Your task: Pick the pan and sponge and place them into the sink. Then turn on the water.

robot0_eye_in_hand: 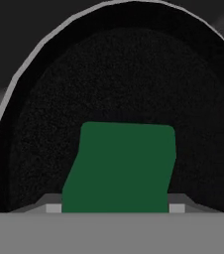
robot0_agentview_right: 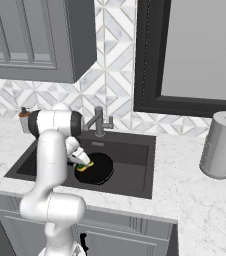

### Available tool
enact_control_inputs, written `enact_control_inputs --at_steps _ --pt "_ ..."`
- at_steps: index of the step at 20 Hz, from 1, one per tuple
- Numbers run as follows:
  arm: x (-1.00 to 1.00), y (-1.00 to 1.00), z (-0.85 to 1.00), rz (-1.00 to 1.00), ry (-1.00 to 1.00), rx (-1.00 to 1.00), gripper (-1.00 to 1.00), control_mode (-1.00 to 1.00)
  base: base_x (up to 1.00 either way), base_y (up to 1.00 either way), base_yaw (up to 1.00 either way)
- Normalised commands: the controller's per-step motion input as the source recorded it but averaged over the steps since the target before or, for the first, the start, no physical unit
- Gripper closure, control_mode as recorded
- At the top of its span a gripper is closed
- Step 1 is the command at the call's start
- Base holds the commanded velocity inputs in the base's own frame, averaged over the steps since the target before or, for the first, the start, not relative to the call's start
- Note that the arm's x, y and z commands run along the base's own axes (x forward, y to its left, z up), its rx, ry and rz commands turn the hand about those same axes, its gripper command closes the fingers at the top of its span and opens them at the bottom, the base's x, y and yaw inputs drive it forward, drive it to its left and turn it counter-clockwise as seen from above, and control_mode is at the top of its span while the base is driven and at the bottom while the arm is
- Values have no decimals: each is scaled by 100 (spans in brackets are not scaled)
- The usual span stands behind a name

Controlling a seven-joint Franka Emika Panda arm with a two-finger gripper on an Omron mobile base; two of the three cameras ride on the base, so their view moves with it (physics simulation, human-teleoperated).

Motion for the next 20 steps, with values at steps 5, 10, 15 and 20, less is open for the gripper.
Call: enact_control_inputs --at_steps 5,10,15,20 --pt "27 0 -30 0 0 -1 -100 -100 0 0 0" --pt "14 -8 -12 0 0 0 -100 -100 0 0 0" --pt "0 -23 14 0 0 0 -100 -100 0 0 0" --pt "-25 -5 55 0 0 0 -100 -100 0 0 0"
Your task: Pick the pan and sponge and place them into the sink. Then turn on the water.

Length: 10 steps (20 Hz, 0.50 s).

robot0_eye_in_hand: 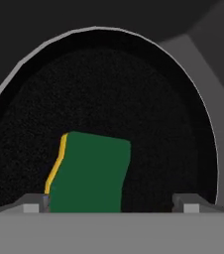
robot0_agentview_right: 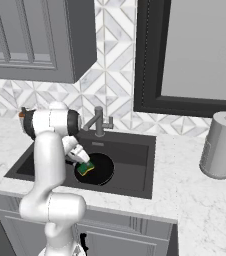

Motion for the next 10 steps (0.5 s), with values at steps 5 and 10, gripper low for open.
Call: enact_control_inputs --at_steps 5,10 --pt "-28 0 79 0 -2 0 -100 -100 0 0 0" --pt "-35 2 75 0 -2 0 -100 -100 0 0 0"
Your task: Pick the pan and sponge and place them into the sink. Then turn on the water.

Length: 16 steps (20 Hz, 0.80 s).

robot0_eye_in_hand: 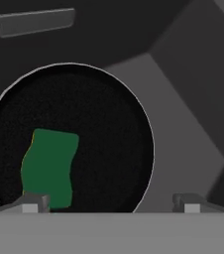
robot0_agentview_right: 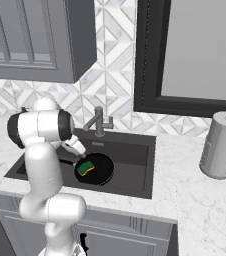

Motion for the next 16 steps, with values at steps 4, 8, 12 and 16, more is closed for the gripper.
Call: enact_control_inputs --at_steps 4,8,12,16 --pt "-37 12 69 0 -5 -1 -100 -100 0 0 0" --pt "-43 17 64 0 -12 -2 -100 -100 0 0 0" --pt "-40 11 72 1 -14 0 -100 -100 0 0 0" --pt "-62 -14 69 15 -26 3 -100 -100 0 0 0"
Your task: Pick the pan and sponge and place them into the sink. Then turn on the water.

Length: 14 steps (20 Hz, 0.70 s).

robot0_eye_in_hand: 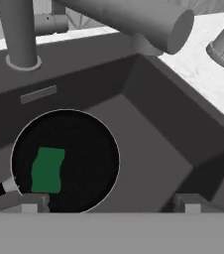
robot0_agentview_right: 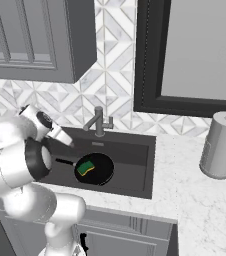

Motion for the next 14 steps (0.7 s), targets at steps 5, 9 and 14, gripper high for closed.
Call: enact_control_inputs --at_steps 5,9,14 --pt "-61 -20 53 30 -22 11 -100 -100 0 0 0" --pt "-66 -26 45 30 -13 7 -100 -100 0 0 0" --pt "-58 -52 54 27 -8 7 -100 -100 0 0 0"
